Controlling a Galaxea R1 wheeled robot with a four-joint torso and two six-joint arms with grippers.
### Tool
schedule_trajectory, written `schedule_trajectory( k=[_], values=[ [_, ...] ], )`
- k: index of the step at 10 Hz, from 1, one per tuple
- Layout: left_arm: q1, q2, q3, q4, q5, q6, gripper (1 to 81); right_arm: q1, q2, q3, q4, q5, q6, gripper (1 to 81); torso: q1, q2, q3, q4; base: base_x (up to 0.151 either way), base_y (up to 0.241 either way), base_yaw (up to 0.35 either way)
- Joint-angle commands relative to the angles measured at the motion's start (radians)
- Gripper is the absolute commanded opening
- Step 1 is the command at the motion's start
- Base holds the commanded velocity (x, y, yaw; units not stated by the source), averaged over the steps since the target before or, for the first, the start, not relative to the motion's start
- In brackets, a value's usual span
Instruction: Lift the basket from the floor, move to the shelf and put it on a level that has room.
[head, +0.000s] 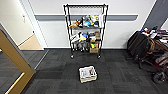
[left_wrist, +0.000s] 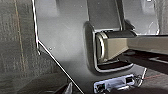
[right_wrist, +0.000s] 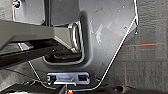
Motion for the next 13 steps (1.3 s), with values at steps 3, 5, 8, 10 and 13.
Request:
schedule_trajectory(
  k=[3,5,8,10,13],
  values=[
    [-0.007,-0.002,0.001,0.01,0.07,0.006,81.1,0.002,-0.001,-0.001,-0.003,-0.063,0.0,81.1,0.0,0.0,0.0,0.0,0.131,0.0,0.0],
    [-0.005,-0.005,0.001,0.009,0.07,0.006,81.1,0.002,0.0,-0.001,-0.003,-0.063,0.0,81.1,0.0,0.0,0.0,0.0,0.132,0.0,0.0],
    [-0.007,-0.007,0.001,0.0,0.07,0.005,81.1,0.005,0.002,-0.003,-0.003,-0.075,0.0,81.1,-0.001,0.0,0.0,0.0,0.132,0.0,0.0],
    [-0.007,-0.011,0.001,-0.004,0.072,0.005,81.1,0.005,0.004,-0.009,-0.003,-0.074,0.001,81.1,0.0,0.001,0.0,0.0,0.132,0.0,0.0],
    [-0.005,-0.011,0.001,-0.005,0.078,0.005,81.1,0.007,0.005,-0.009,-0.005,-0.066,0.001,81.1,0.0,0.0,0.0,0.0,0.132,0.0,0.0]
  ],
)
